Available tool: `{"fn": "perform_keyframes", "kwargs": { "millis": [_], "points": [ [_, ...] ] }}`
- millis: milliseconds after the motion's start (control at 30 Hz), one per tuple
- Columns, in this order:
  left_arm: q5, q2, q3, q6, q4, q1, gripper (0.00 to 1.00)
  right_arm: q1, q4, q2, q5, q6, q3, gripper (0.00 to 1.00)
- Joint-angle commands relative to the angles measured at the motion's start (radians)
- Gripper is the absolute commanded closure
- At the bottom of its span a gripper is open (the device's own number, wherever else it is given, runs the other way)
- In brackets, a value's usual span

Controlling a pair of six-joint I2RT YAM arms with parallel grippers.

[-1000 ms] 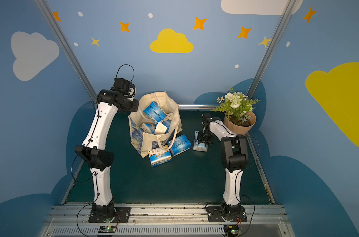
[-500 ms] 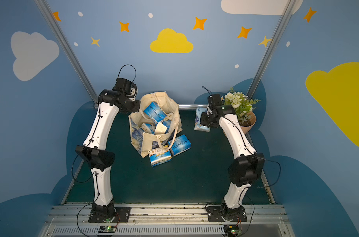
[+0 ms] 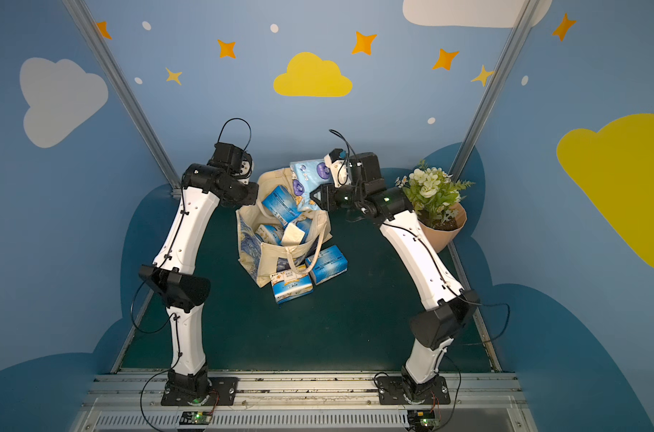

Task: Put tissues into the canvas bag
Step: Place the pack of facial tissues in the canvas bag.

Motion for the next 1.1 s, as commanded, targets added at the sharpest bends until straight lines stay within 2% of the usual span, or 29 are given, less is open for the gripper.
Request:
{"fn": "perform_keyframes", "kwargs": {
  "millis": [0, 167, 233, 267, 400, 533, 600, 700, 900, 1067],
  "points": [
    [0.007, 0.009, 0.003, -0.006, -0.007, -0.008, 0.95, 0.03, 0.025, 0.109, -0.047, -0.03, 0.104, 0.5],
    [0.009, 0.007, 0.002, -0.007, -0.014, -0.011, 0.95, 0.062, -0.06, 0.275, -0.022, -0.049, 0.295, 0.46],
    [0.009, 0.006, 0.001, -0.007, -0.017, -0.012, 0.95, 0.069, -0.115, 0.331, 0.009, -0.052, 0.371, 0.32],
    [0.009, 0.006, 0.001, -0.006, -0.019, -0.012, 0.95, 0.069, -0.135, 0.347, 0.01, -0.057, 0.395, 0.31],
    [0.007, 0.004, 0.001, -0.005, -0.022, -0.013, 0.95, 0.067, -0.146, 0.34, 0.007, -0.073, 0.38, 0.24],
    [0.01, 0.005, 0.001, -0.002, -0.018, -0.012, 0.95, 0.013, -0.059, 0.226, -0.076, -0.015, 0.251, 0.24],
    [0.01, 0.005, 0.001, 0.0, -0.017, -0.013, 0.95, -0.058, 0.103, 0.106, -0.149, 0.085, 0.062, 0.24],
    [0.009, 0.003, 0.001, 0.003, -0.017, -0.014, 0.95, -0.149, 0.266, -0.05, -0.191, 0.184, -0.19, 0.25],
    [0.006, 0.003, 0.001, 0.01, -0.022, -0.014, 0.95, -0.216, 0.05, -0.195, -0.052, 0.071, -0.35, 0.25],
    [0.01, 0.003, 0.001, 0.011, -0.019, -0.015, 0.95, -0.236, -0.066, -0.207, 0.052, 0.047, -0.447, 0.25]
  ]
}}
